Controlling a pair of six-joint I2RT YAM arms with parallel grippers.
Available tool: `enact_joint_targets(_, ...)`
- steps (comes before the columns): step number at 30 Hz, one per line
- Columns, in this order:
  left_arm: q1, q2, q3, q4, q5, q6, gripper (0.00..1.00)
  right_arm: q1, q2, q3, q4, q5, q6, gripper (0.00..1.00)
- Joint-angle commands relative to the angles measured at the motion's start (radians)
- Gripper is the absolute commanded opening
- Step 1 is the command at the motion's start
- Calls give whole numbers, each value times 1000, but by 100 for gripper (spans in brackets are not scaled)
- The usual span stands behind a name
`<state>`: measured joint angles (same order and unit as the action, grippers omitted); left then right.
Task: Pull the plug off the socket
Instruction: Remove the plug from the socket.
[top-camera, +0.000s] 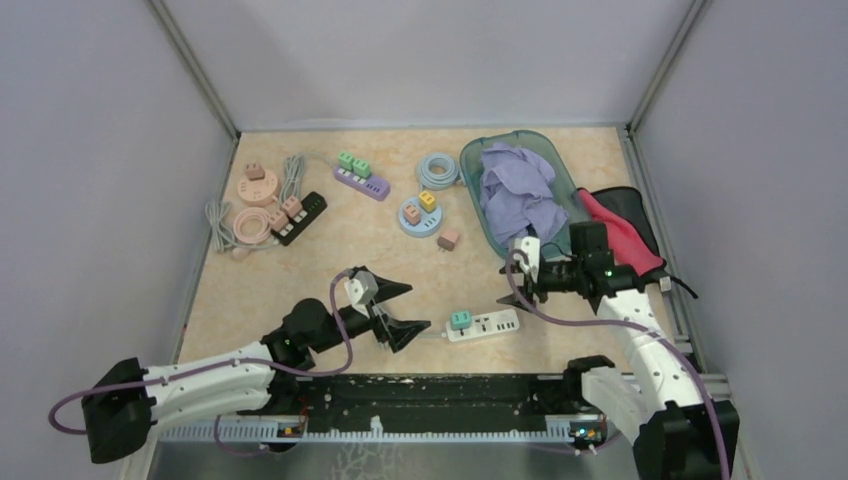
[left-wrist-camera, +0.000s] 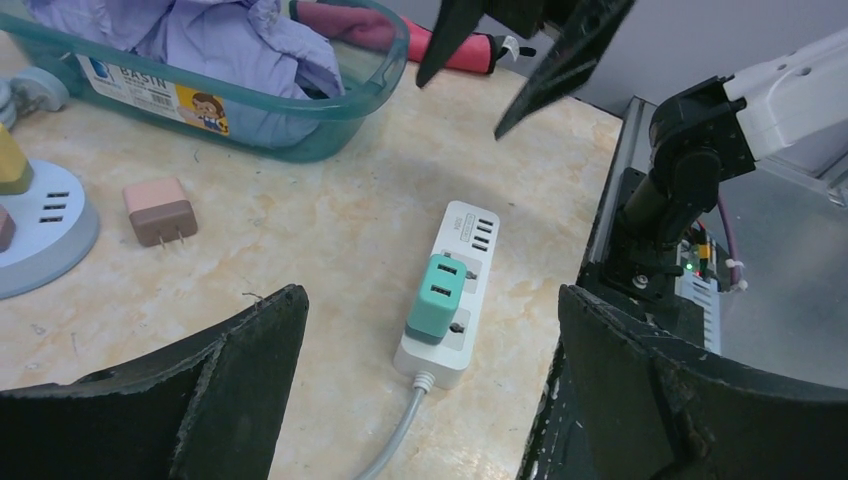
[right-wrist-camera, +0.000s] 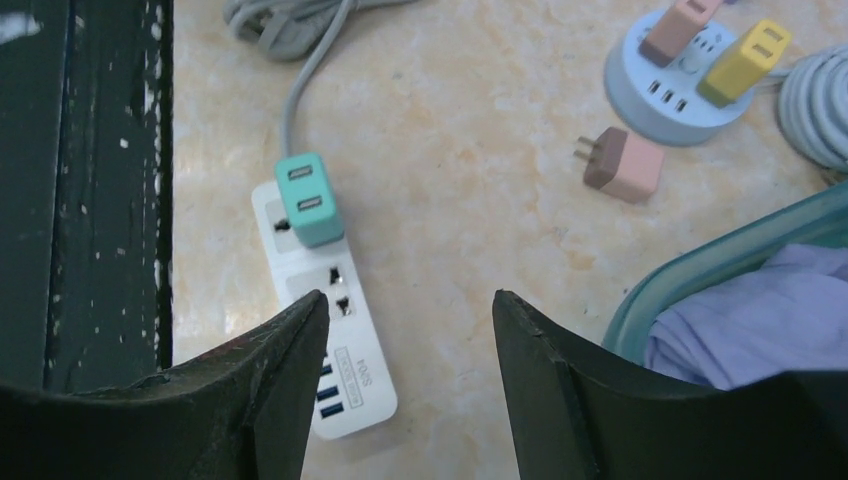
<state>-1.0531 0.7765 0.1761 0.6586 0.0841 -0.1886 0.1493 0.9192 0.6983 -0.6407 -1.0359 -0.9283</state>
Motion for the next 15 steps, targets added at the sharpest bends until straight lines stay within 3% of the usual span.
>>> enact_joint_targets(1,2,0,-13,35,-32,52,100,-15,-44,-103,-128,2,-293,63)
enact_joint_targets(5,2,8,-26,74,-34,57,100,-15,-36,-174,-144,41,-435,66)
enact_joint_targets(15,2,61,-33,140,-25,52,100,-2,-17,-204,-168,49,-480,76)
